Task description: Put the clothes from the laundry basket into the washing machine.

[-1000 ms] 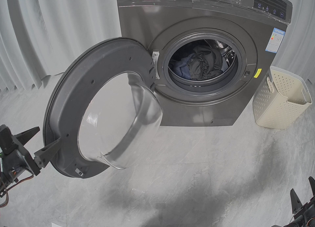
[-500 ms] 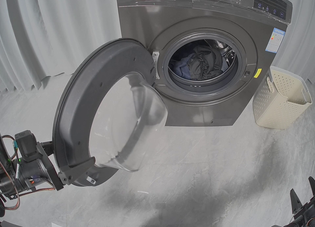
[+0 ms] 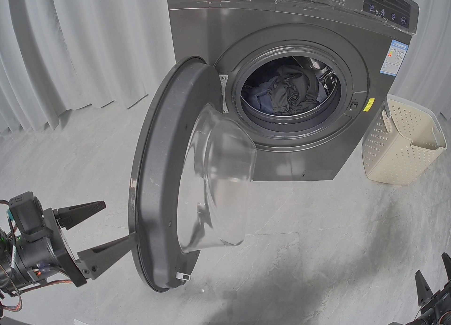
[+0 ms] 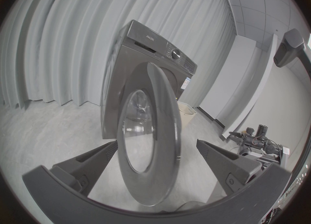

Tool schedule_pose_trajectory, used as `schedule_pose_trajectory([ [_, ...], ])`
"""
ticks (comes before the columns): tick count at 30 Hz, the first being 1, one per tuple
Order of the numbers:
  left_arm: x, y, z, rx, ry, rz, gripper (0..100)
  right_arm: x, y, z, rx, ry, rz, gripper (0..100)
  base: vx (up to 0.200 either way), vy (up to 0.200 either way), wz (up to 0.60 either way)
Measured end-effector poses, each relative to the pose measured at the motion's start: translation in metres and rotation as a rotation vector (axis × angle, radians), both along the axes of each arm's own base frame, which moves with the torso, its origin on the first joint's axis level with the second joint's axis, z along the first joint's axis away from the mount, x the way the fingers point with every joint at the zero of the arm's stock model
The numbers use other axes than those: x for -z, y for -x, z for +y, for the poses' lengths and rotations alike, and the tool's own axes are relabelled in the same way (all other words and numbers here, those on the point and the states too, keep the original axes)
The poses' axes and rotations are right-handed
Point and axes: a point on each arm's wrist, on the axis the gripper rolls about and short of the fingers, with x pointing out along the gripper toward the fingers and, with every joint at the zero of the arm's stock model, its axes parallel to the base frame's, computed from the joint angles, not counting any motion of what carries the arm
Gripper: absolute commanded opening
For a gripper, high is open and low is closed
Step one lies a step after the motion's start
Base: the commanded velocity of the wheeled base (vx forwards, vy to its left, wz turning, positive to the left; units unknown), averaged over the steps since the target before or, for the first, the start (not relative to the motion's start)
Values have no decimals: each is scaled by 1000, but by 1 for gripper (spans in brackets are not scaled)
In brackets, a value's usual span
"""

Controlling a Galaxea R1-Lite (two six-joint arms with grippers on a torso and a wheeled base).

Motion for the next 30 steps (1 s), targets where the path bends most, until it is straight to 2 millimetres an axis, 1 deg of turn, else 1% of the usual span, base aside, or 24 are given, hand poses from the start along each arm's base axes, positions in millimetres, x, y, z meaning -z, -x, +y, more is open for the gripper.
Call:
schedule_pose_trajectory([
  [9, -3, -9, 14, -140, -8, -24, 100, 0, 0, 0, 0, 0, 0, 100, 0, 0, 0],
  [16, 4, -16, 14, -152, -51, 1, 100, 0, 0, 0, 0, 0, 0, 100, 0, 0, 0],
  [23, 8, -27, 0, -89, -78, 24, 100, 0, 0, 0, 0, 0, 0, 100, 0, 0, 0],
  [30, 3, -43, -25, -18, -71, 3, 100, 0, 0, 0, 0, 0, 0, 100, 0, 0, 0],
])
